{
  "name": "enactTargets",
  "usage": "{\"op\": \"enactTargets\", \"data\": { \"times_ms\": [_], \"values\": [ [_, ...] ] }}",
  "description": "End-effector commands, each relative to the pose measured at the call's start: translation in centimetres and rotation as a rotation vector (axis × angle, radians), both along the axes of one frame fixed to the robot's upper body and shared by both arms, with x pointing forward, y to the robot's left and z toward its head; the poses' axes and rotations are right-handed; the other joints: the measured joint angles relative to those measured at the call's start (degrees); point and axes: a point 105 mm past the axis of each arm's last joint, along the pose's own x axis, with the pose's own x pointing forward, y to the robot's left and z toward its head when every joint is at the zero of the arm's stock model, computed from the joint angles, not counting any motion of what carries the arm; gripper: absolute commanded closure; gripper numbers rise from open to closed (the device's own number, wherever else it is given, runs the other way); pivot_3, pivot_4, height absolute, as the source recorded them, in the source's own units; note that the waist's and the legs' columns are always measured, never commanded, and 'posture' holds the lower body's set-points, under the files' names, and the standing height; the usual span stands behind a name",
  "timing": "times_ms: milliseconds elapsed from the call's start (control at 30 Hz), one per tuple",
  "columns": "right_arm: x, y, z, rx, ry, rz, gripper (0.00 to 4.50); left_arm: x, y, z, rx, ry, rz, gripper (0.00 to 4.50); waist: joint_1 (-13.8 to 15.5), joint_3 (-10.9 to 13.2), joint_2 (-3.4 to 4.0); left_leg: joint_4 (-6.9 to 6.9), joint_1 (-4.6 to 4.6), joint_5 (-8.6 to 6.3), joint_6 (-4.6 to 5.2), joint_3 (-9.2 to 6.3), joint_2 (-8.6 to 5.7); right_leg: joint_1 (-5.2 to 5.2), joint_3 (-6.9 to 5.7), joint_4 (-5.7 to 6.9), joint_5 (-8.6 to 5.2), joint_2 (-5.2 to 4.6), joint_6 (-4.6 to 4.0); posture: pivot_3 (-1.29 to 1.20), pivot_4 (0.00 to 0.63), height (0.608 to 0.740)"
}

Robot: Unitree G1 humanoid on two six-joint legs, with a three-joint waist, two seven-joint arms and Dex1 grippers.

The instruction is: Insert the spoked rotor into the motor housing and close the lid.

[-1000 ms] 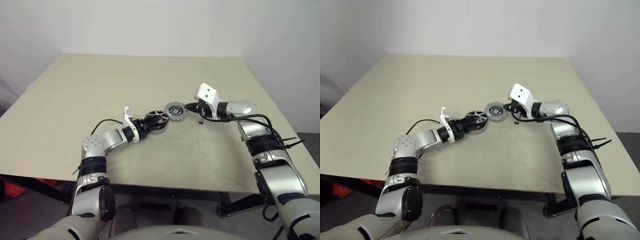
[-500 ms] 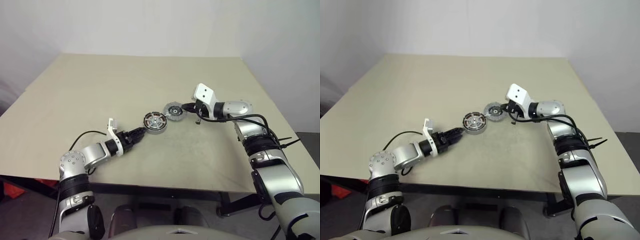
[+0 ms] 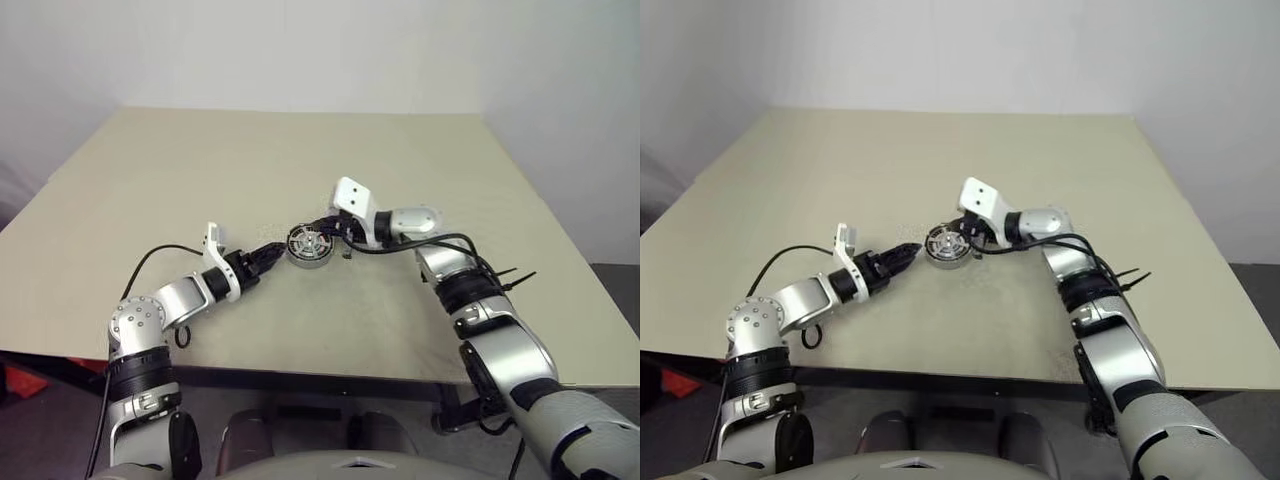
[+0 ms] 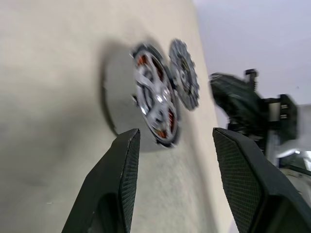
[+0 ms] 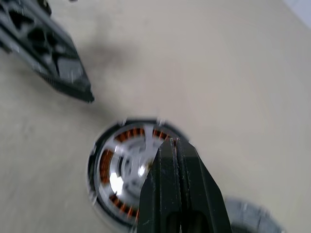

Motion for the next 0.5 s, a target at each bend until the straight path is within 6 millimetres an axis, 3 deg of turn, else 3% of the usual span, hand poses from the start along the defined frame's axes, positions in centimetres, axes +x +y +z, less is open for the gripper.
{"op": "enactTargets", "data": {
  "times_ms": [33,300,500],
  "values": [
    [0.2,1.3,0.1,0.023,0.000,-0.007,4.50,0.3,0.1,0.8,0.006,-0.042,0.010,1.96,-0.01,0.00,0.00,-0.01,0.01,0.00,0.00,0.00,0.00,0.00,0.00,-0.01,0.00,0.00,0.00,0.00,0.000,0.740],
    [0.1,1.6,-4.0,-0.011,0.087,-0.067,4.50,0.6,1.2,0.9,0.039,-0.054,0.060,1.96,-0.11,0.00,0.00,-0.03,0.01,0.01,-0.03,0.00,0.01,-0.02,0.00,0.00,0.00,0.00,0.00,0.00,0.000,0.740],
    [0.0,1.5,-3.3,0.018,0.067,-0.061,4.50,1.2,2.2,1.2,0.054,-0.066,0.090,1.96,-0.04,0.00,0.00,-0.03,0.19,0.05,-0.11,0.00,0.01,0.05,0.03,0.13,0.00,0.01,0.00,0.00,0.000,0.740]
  ]
}}
